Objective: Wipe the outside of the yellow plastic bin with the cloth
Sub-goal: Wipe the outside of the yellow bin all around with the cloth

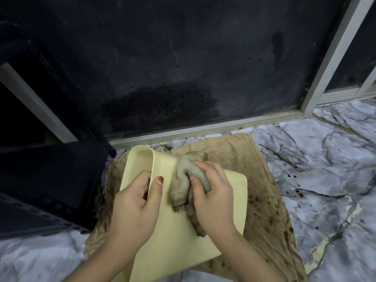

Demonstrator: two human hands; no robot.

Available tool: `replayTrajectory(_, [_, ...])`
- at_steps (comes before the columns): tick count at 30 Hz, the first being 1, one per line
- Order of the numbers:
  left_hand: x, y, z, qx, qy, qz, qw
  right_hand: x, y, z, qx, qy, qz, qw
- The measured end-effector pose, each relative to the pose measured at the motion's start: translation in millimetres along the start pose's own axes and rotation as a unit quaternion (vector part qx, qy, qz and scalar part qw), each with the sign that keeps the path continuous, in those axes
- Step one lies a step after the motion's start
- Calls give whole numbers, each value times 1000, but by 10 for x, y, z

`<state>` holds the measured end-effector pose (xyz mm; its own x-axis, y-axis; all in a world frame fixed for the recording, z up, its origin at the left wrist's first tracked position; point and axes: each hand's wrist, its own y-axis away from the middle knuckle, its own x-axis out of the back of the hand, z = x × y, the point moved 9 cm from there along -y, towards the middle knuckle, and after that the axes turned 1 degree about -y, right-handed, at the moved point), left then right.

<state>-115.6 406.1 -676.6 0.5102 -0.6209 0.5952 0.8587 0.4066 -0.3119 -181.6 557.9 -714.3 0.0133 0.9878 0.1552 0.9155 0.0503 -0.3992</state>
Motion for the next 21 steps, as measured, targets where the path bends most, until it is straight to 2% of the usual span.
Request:
replayTrajectory(6, [52,38,-127,23,-4,15,1000,436,-132,832,-156,28,99,982])
replayTrajectory(14, [33,67,-114,42,29,20,998,896,279,1594,-314,83,153,933])
replayTrajectory(18, [20,91,-44,33,28,20,999,828,494,1401,-307,84,140,938])
replayTrajectory(21, [9,109,29,9,17,8,1000,612,515,868,-203,40,122,971])
